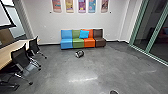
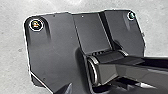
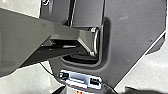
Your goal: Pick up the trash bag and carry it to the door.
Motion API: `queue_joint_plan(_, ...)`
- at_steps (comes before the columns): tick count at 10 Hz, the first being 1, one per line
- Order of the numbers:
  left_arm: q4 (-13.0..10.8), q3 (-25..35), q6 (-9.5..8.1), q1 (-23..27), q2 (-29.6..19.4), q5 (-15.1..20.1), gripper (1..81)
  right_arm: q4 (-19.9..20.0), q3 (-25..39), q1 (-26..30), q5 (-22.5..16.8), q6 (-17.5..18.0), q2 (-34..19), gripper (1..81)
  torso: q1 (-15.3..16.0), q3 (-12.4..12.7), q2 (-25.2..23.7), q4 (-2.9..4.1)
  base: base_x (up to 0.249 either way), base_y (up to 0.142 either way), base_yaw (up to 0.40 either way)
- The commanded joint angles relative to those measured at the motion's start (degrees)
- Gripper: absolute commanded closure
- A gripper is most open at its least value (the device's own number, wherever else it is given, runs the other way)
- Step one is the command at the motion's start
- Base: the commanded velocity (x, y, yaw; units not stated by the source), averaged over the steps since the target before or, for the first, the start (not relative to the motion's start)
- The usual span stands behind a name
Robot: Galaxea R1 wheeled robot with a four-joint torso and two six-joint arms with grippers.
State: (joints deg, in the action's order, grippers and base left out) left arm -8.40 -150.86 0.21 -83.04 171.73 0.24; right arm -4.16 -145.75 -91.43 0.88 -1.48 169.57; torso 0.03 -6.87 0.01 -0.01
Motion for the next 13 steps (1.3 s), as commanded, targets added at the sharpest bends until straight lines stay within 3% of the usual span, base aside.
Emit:
queue_joint_plan(1,-0.04,0.39,0.50,2.40,-0.15,3.27,1.0,-0.24,0.39,1.20,-3.17,-0.19,-0.26,1.0,0.00,0.00,-0.01,0.00,0.158,0.000,0.000)
queue_joint_plan(13,0.05,0.39,0.50,2.40,-0.33,3.27,1.0,-0.41,-0.14,1.11,-2.72,-0.28,-0.26,1.0,0.02,0.00,-0.01,0.00,0.158,0.011,0.000)
